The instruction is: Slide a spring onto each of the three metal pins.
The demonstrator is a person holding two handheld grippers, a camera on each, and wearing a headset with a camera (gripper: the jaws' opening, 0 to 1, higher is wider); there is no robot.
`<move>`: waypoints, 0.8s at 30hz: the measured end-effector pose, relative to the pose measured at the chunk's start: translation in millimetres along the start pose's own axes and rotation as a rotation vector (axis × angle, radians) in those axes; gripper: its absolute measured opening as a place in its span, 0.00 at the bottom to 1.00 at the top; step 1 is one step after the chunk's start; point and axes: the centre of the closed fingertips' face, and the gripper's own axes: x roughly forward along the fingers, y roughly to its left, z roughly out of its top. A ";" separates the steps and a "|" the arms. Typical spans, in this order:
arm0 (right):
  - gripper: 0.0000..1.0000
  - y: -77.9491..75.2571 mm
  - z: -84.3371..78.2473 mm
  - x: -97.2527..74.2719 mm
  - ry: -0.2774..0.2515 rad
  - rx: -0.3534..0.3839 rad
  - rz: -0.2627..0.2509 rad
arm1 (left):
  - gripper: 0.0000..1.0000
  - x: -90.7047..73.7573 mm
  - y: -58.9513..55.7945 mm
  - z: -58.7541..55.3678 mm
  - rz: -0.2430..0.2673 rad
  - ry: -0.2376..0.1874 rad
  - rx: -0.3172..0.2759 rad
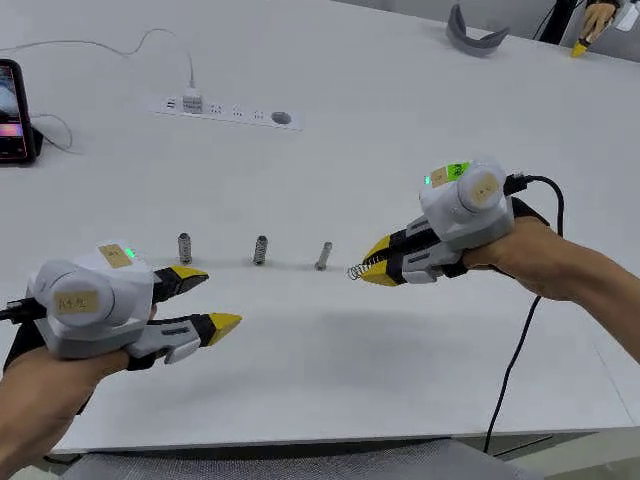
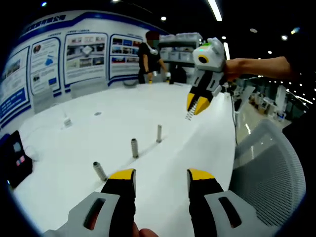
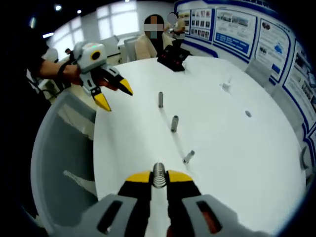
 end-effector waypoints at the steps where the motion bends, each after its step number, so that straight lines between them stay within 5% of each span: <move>1: 0.13 -2.2 -1.4 0.9 0.006 0.001 -0.004 | 0.44 -1.7 2.8 -1.4 0.009 0.000 -0.007; 24: 0.13 -50.8 -10.3 26.7 0.076 0.011 -0.021 | 0.62 -24.5 38.6 -24.1 0.124 0.032 -0.111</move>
